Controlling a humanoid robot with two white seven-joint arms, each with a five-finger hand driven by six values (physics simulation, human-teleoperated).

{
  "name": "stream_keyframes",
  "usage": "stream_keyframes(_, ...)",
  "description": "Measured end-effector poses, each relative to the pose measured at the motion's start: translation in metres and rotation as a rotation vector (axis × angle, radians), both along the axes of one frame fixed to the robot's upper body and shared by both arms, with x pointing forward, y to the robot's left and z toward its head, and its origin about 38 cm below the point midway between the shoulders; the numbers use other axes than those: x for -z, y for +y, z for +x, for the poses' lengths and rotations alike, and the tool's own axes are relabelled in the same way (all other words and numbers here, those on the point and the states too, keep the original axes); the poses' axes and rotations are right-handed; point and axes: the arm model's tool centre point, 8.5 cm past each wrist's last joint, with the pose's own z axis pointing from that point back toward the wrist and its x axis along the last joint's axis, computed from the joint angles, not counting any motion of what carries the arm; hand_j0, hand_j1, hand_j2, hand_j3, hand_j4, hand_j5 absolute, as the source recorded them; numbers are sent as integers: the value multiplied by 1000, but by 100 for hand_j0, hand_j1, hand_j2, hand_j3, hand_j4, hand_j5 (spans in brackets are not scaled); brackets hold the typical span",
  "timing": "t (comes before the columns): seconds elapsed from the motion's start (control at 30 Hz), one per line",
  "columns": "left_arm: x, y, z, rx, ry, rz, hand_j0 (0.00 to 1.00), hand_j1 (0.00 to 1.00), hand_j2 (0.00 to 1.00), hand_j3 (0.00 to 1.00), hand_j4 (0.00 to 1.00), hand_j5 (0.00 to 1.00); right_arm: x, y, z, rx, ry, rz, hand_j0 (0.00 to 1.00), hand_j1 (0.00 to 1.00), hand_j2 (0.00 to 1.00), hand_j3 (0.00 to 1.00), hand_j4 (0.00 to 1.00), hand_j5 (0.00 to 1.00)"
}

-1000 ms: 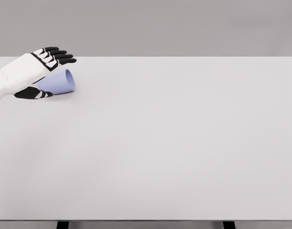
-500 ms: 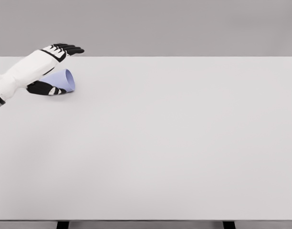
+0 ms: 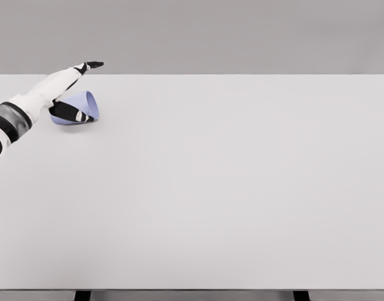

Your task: Flip the cup with left arm and place it on the table

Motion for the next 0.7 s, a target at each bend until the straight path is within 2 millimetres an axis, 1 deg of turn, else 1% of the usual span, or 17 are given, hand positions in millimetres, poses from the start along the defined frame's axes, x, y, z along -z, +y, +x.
stream_keyframes(0.13,11,1,3,-40,44,7,100,100,100,100,100,100,0,0,0,0,0,0,100,100,100,100,100,100)
stream_keyframes(0.27,17,6,5,-85,77,16,100,100,100,100,100,100,0,0,0,0,0,0,100,100,100,100,100,100)
stream_keyframes(0.43,14,13,18,-133,84,27,100,100,100,100,100,100,0,0,0,0,0,0,100,100,100,100,100,100)
stream_keyframes(0.5,21,16,21,-148,104,33,100,100,100,100,100,100,0,0,0,0,0,0,100,100,100,100,100,100)
stream_keyframes(0.63,25,10,31,-209,85,24,100,100,100,100,100,100,0,0,0,0,0,0,100,100,100,100,100,100)
stream_keyframes(0.7,32,7,33,-229,86,22,100,100,100,100,100,100,0,0,0,0,0,0,100,100,100,100,100,100)
